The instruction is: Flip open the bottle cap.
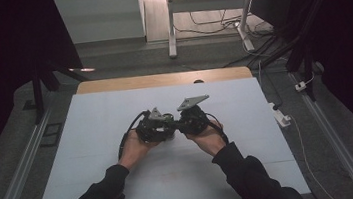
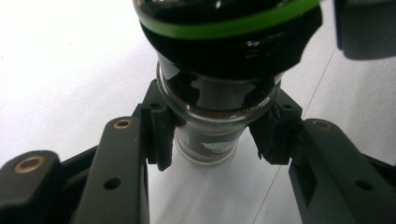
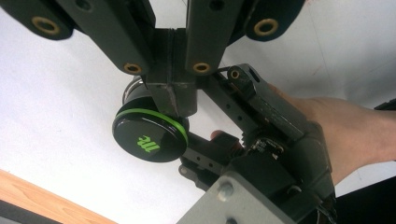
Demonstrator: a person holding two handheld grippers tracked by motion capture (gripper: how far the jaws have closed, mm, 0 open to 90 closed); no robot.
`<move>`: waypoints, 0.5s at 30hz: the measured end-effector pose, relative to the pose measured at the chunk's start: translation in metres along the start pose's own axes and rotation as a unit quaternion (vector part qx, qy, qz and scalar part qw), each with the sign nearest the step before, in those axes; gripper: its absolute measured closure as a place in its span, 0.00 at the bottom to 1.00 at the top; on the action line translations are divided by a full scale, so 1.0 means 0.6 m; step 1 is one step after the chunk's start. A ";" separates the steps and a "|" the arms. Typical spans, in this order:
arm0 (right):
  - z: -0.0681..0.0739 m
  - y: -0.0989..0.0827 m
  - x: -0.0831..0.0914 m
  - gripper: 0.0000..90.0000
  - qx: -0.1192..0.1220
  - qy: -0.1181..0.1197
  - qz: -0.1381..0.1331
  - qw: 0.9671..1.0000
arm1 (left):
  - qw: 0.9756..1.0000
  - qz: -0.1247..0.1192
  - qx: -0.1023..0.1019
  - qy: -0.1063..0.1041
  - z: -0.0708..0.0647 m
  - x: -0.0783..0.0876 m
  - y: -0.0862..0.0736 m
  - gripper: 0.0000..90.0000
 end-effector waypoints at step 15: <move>-0.011 0.024 -0.001 1.00 0.001 -0.011 -0.022 1.000 | 1.000 -0.002 0.002 0.001 0.000 0.000 -0.001 0.60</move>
Point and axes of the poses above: each handheld gripper's, and its own axes: x roughly backward along the jaws, y roughly out of its top, z roughly to its left, the point moved 1 cm from there along -x, roughly forward along the jaws, and after that the axes turned 15 degrees about -z, right-handed, at the moved point
